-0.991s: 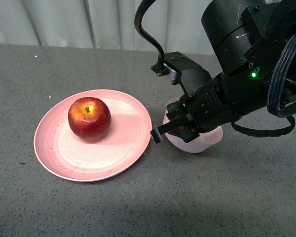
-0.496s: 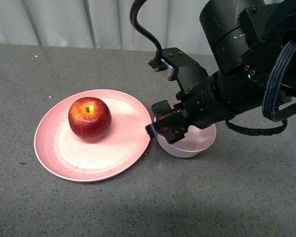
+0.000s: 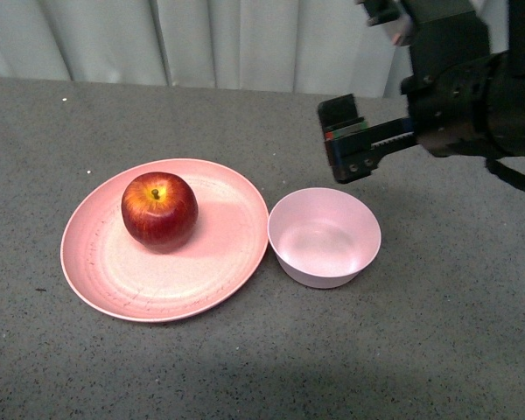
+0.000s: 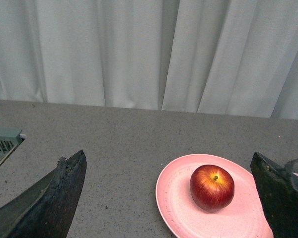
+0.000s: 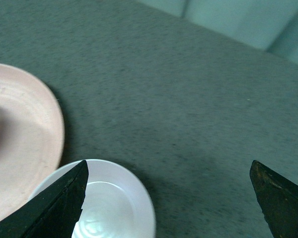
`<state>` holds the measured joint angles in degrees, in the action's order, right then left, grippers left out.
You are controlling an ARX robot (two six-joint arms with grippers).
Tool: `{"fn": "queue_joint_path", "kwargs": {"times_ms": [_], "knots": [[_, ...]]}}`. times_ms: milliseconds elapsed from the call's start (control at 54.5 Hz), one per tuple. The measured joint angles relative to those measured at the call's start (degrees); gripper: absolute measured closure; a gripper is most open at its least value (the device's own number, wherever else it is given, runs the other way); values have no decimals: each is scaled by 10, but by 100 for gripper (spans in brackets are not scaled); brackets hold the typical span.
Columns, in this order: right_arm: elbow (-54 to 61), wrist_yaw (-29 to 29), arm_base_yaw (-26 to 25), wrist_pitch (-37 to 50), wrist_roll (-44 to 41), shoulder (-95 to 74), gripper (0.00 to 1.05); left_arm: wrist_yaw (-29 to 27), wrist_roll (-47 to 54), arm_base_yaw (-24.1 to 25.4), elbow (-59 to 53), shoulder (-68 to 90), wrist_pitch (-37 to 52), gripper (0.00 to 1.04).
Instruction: Move apple from plate to bowl
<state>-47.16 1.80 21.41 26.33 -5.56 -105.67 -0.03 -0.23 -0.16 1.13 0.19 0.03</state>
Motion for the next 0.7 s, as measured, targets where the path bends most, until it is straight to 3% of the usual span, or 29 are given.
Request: {"fn": "queue_joint_path", "kwargs": {"times_ms": [220, 459, 532, 606, 698], "knots": [[113, 101, -36, 118, -10, 91, 9, 0, 0, 0, 0, 0, 0, 7], [231, 165, -92, 157, 0, 228, 9, 0, 0, 0, 0, 0, 0, 7], [262, 162, -113, 149, 14, 269, 9, 0, 0, 0, 0, 0, 0, 7], [322, 66, -150, 299, 36, 269, 24, 0, 0, 0, 0, 0, 0, 7], [356, 36, -161, 370, 43, 287, 38, 0, 0, 0, 0, 0, 0, 7]]}}
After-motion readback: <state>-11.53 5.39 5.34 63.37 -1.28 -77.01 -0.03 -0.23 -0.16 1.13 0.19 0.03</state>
